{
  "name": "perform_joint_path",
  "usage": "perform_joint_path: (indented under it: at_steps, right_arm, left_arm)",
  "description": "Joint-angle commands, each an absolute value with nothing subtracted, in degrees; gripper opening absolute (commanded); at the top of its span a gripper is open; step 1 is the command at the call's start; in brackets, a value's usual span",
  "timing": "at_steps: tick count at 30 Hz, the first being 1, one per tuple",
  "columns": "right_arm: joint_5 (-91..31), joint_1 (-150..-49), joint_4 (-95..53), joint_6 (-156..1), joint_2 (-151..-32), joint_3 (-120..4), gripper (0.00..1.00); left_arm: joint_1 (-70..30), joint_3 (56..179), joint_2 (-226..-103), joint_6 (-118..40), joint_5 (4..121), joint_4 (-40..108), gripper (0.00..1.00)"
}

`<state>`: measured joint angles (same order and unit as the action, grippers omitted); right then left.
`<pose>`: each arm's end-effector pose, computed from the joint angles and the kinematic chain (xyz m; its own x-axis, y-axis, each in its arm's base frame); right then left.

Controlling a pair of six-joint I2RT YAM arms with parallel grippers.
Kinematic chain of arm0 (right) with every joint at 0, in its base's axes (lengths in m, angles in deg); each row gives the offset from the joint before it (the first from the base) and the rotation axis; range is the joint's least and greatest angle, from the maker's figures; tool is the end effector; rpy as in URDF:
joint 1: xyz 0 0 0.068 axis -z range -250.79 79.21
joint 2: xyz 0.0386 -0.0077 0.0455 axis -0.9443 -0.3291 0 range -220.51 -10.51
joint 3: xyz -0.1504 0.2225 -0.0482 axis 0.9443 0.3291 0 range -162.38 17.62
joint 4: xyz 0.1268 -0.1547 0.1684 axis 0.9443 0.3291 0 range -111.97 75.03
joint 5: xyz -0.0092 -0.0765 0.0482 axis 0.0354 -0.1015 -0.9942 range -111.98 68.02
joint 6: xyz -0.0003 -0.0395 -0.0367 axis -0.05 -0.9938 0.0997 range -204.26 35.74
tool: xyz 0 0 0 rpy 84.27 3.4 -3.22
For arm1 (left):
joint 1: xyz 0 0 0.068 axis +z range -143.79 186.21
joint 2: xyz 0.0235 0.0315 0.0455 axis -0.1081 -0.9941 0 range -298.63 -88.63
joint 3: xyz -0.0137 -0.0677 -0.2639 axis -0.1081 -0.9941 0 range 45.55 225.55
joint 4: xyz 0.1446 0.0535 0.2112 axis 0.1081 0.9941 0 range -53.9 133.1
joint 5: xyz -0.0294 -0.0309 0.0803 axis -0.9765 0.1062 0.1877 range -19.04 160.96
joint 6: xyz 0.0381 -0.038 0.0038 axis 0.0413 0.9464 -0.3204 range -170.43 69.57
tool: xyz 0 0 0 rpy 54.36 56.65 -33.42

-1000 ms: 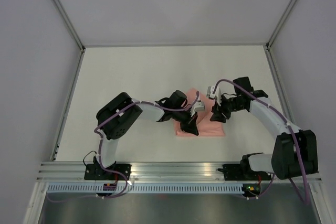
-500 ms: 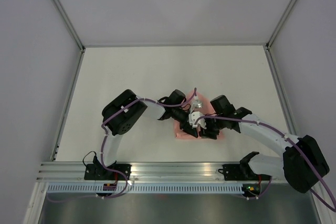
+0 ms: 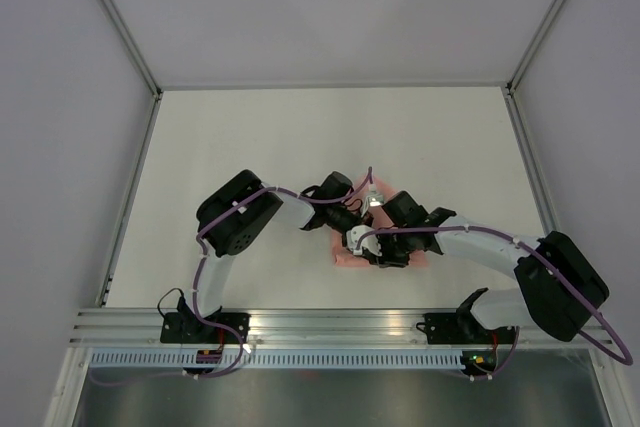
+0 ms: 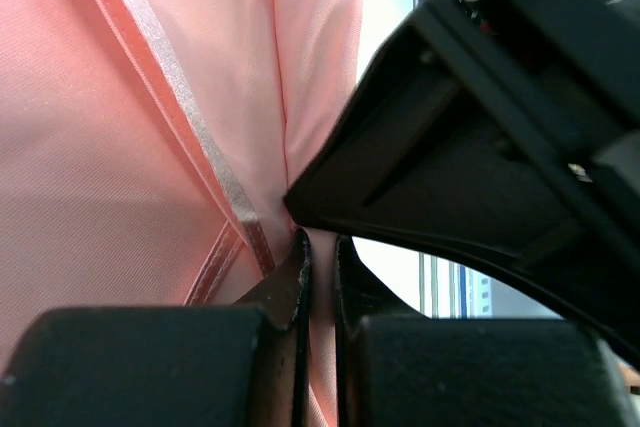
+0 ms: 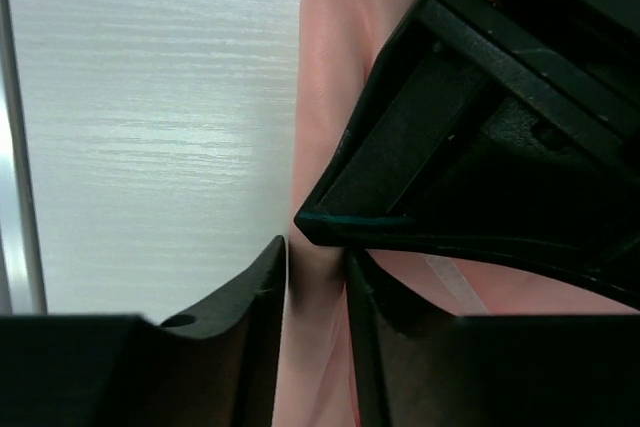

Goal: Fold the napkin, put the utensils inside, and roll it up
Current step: Roll the napkin with the utensil

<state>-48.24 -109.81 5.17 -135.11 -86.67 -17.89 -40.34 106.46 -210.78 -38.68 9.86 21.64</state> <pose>0.1623 0.1520 0.1577 0.0845 -0.8266 -0.5564 -0.9963 -0.0786 -0.0347 0.2479 -0.3070 0.0846 -0.6461 0.5389 -0.5405 0.6451 0.0070 -0.7641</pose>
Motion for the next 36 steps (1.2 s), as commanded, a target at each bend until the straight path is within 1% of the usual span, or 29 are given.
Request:
perform_joint_path:
  at_steps: [1,2,3,5,6,8,9,11,14,18,23,28,33,36]
  right_arm:
    - [-46.6,-110.1,3.1,-134.6,-88.4,-16.3,0.33]
    - [-46.4,-110.1,2.6,-134.7,-88.9,-15.9,0.31]
    - [-46.2,-110.1,1.9,-134.6,-89.2,-15.3,0.27]
    - [-45.8,-110.1,1.2,-134.5,-90.0,-14.9,0.23]
    - [-45.9,-110.1,1.0,-134.4,-90.3,-14.9,0.19]
    - [-45.8,-110.2,0.6,-134.1,-90.8,-14.9,0.13]
    - [-45.9,-110.1,0.5,-134.0,-91.0,-15.2,0.07]
    - [-46.7,-110.0,1.0,-134.3,-91.6,-15.4,0.01]
    - [-49.1,-109.4,3.2,-135.9,-93.2,-17.2,0.0]
    - [-53.4,-107.7,6.8,-137.6,-97.0,-20.2,0.0]
    - [-58.5,-104.7,12.5,-141.1,-103.4,-25.9,0.0]
    - [-61.9,-102.1,19.9,-144.2,-109.1,-30.8,0.0]
    - [-63.8,-100.9,25.7,-147.3,-113.5,-35.4,0.0]
    - [-65.5,-99.4,29.2,-148.9,-117.1,-38.3,0.01]
  left_arm:
    - [-40.3,101.7,-216.8,-39.6,21.8,28.8,0.02]
    - [-40.1,101.6,-216.5,-39.2,21.8,27.8,0.02]
    - [-39.9,101.5,-216.3,-38.9,21.7,27.3,0.02]
    - [-39.8,101.6,-215.3,-38.0,22.0,26.9,0.02]
    - [-39.7,101.6,-214.9,-37.6,22.2,26.4,0.04]
    - [-39.6,101.7,-213.4,-37.1,22.9,26.0,0.11]
    - [-39.4,101.5,-212.7,-36.7,23.2,25.3,0.15]
    - [-39.2,100.6,-210.3,-35.8,24.1,23.7,0.22]
    - [-38.2,98.2,-206.9,-32.4,26.3,20.2,0.25]
    - [-37.0,93.7,-202.1,-29.0,28.3,10.5,0.29]
    - [-36.9,90.2,-196.0,-28.5,34.7,3.3,0.3]
    - [-36.8,87.9,-191.1,-29.3,40.6,1.9,0.33]
    - [-36.8,84.9,-186.0,-30.4,45.7,0.2,0.33]
    - [-36.8,81.3,-182.1,-31.1,51.5,-2.4,0.33]
